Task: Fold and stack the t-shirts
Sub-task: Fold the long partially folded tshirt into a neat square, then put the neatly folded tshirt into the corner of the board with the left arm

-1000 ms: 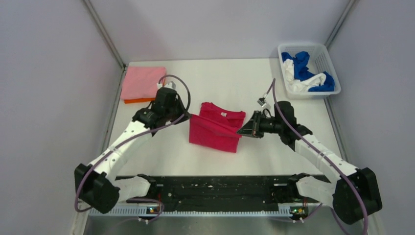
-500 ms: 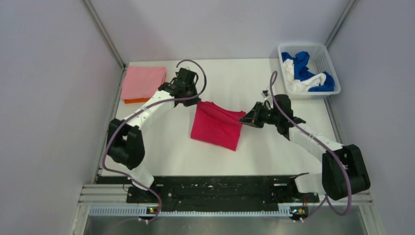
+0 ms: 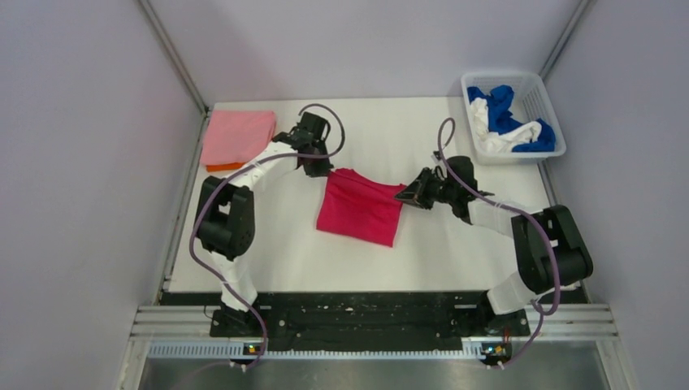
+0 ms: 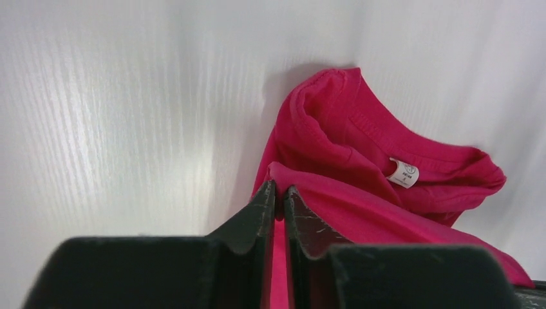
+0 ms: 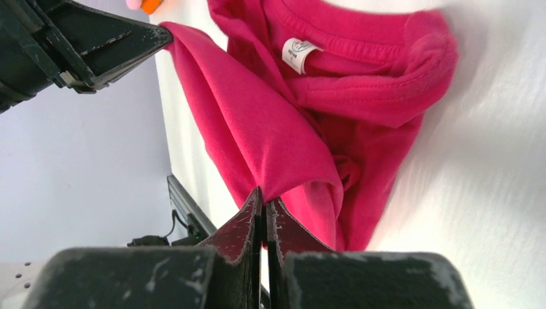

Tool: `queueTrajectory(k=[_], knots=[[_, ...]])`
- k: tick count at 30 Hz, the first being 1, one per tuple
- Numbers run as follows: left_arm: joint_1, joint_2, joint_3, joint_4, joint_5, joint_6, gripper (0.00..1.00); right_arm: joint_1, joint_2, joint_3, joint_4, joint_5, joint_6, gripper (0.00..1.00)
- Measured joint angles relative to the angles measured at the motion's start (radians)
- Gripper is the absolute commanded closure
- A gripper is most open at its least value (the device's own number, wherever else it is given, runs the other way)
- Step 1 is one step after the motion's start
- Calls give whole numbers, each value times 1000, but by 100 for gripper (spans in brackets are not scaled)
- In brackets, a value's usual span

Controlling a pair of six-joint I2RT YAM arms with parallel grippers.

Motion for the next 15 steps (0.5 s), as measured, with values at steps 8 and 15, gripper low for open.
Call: queueTrajectory(k=[8,15], knots=[[47,43,32,22,85,54,1,-68,45,6,70,77,26,1],[61,-39,-66,51,110,70,1,-89,-41,-8,82,126,13,1]])
